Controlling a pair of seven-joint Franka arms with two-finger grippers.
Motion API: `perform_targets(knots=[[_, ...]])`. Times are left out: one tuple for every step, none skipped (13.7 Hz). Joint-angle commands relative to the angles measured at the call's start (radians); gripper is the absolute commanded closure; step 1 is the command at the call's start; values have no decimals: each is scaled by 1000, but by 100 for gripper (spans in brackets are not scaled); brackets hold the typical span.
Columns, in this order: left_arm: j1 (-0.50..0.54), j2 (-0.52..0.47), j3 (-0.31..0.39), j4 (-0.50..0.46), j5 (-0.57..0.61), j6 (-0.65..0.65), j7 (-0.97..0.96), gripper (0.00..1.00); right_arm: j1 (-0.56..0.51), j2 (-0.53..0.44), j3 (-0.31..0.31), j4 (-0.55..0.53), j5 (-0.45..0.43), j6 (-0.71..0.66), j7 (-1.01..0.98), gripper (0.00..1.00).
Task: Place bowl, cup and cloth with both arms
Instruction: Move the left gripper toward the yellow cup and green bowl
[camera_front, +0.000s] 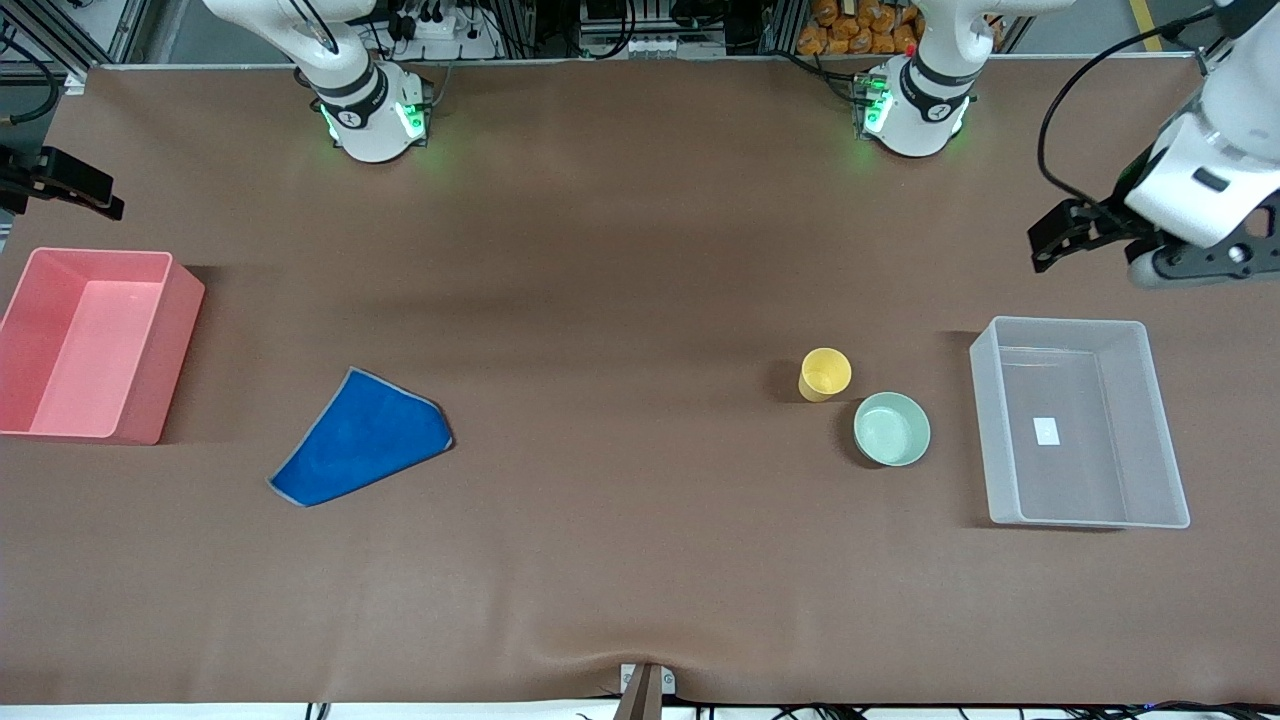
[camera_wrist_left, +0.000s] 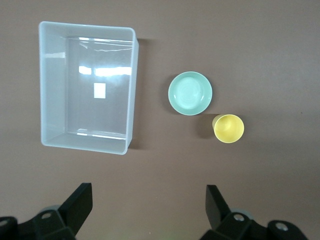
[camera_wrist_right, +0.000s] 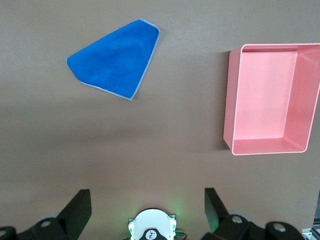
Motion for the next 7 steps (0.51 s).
perform_targets(knots=[[1,2,-27,-44,-14,41,-32,0,3,-2,-5,7,17,-3,9,0],[-2,2,-28,-70,-16,46,-41,0,3,-2,-5,7,19,-3,8,0],[-4,-4,-45,-111,-16,70,-42,0,5,0,-5,7,19,-3,8,0],[2,-13,-54,-163,-16,106,-44,0,5,0,-4,5,17,-3,8,0],[1,-28,-56,-220,-16,154,-44,0,6,1,-5,3,19,-4,8,0],[-5,-44,-58,-292,-17,225,-61,0,12,7,-4,2,17,-7,3,0],[-5,-56,-76,-349,-16,279,-103,0,15,9,-4,0,17,-9,3,0]])
